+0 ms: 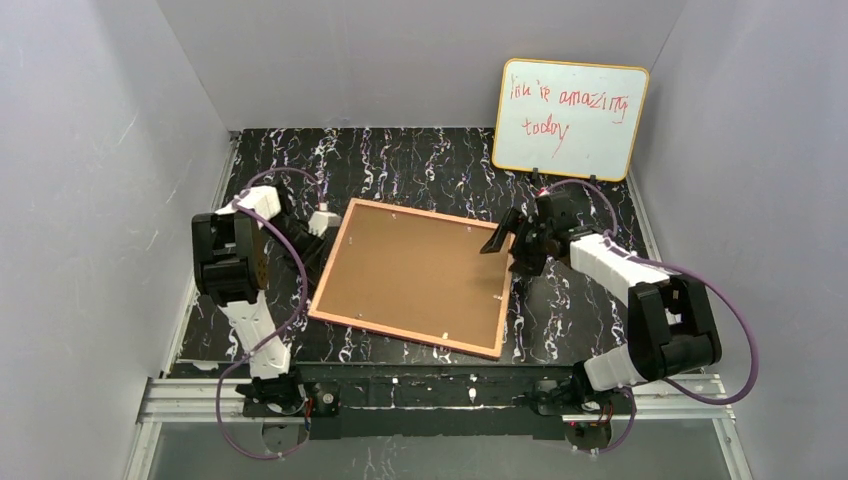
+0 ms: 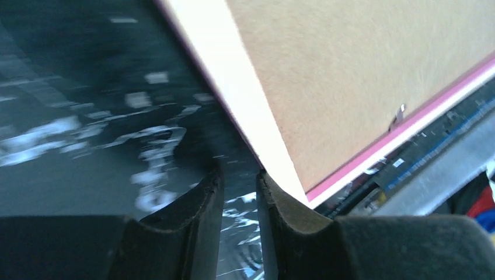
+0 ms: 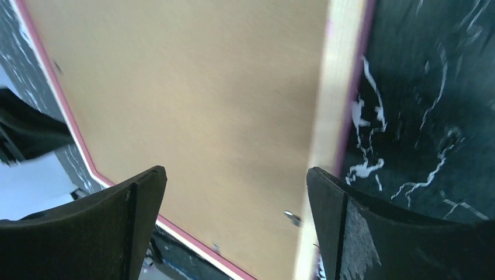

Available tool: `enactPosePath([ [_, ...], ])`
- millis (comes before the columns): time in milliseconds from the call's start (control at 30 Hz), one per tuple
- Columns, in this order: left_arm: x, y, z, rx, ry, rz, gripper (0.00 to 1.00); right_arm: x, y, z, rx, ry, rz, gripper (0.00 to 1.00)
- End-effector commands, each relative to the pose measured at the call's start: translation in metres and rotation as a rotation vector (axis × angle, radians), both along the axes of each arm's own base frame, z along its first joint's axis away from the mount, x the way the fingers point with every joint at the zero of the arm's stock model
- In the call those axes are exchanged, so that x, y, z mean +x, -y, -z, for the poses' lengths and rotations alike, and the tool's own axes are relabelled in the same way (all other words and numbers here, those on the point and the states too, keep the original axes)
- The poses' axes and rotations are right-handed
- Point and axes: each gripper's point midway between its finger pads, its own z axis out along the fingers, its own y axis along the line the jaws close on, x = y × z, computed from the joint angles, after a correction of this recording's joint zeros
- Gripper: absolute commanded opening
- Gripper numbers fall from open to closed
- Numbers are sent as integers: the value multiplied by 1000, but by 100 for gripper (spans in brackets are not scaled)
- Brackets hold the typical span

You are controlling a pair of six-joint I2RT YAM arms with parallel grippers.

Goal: Put the photo into the frame
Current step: Adjust the photo frame at the center of the board.

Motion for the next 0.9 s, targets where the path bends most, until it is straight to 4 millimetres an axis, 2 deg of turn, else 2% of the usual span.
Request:
enactPosePath([
  [0, -45, 40, -17, -134, -85, 88, 26, 47, 13, -51, -82, 187, 9, 99],
  [100, -42, 37, -28, -144, -74, 101, 28, 65, 19, -80, -132, 255, 25, 99],
  [167, -30, 32, -34, -149, -44, 86, 28, 76, 16, -98, -122, 296, 30, 98],
  [267, -9, 28, -37, -171, -26, 28, 29, 82, -6, -111, -29, 309, -19, 95],
  [333, 2, 31, -40, -216, -32, -11, 30, 84, -36, -115, 49, 330, -83, 93],
  [400, 7, 41, -43, -282, -52, -40, 31, 79, -73, -110, 108, 314, -163, 92],
  [500, 8, 57, -46, -386, -95, -66, 33, 70, -126, -98, 156, 284, -274, 89],
  [600, 4, 61, -37, -408, -133, -72, 32, 61, -179, -93, 192, 275, -366, 86],
  [733, -3, 62, -26, -418, -176, -77, 26, 57, -228, -75, 226, 229, -433, 81],
  [867, -8, 62, -21, -416, -184, -74, 21, 52, -263, -58, 257, 195, -469, 78],
])
